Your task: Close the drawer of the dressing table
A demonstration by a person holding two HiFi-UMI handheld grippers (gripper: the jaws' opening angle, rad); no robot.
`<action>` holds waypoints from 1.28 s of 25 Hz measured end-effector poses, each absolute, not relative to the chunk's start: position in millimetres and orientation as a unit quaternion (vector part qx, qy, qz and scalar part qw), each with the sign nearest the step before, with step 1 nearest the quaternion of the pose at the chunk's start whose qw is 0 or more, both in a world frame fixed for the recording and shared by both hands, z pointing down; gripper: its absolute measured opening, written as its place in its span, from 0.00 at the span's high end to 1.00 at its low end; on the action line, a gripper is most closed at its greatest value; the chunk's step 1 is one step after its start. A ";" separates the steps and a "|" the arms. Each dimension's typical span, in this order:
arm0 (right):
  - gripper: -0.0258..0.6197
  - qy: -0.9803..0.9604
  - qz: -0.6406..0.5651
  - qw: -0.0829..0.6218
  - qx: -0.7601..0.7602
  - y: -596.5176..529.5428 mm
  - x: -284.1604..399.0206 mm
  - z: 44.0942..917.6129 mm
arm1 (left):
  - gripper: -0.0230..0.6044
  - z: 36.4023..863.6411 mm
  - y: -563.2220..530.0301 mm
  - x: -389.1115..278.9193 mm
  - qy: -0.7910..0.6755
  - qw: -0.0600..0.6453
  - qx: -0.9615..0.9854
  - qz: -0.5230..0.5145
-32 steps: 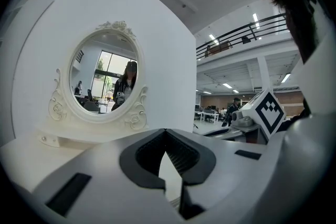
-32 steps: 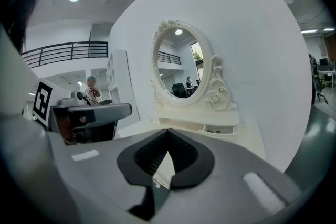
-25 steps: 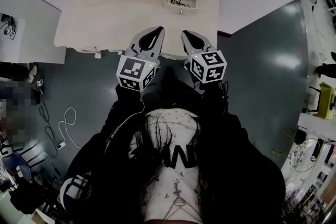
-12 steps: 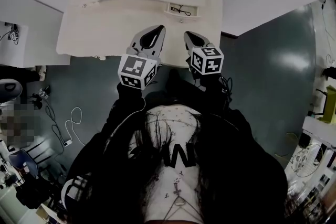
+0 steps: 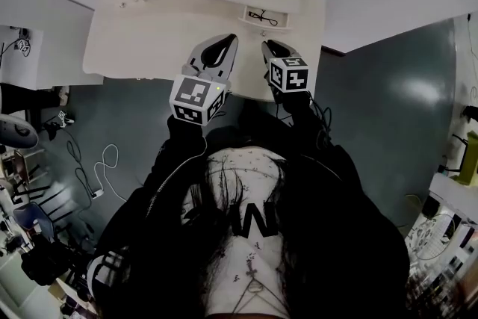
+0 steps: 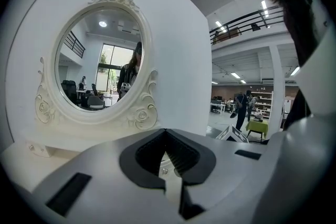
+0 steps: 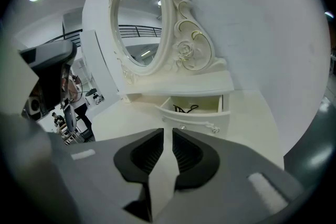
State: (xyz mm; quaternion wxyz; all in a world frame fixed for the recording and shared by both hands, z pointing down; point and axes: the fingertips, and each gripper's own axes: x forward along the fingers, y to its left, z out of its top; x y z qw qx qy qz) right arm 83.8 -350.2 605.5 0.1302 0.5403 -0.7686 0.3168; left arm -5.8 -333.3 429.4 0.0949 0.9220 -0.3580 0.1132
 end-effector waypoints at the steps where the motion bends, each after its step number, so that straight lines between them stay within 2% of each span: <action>1: 0.86 -0.765 0.318 0.136 0.544 -353.3 85.1 610.1 | 0.96 429.9 -334.6 -6.3 -0.359 0.095 0.921 0.114; 12: 0.83 -0.737 0.336 0.161 0.565 -371.9 88.6 639.7 | 0.96 435.5 -343.6 -5.9 -0.361 0.101 0.919 0.123; 32: 0.83 -0.739 0.344 0.144 0.561 -391.6 92.3 648.3 | 0.96 442.8 -350.3 -9.4 -0.374 0.112 0.912 0.126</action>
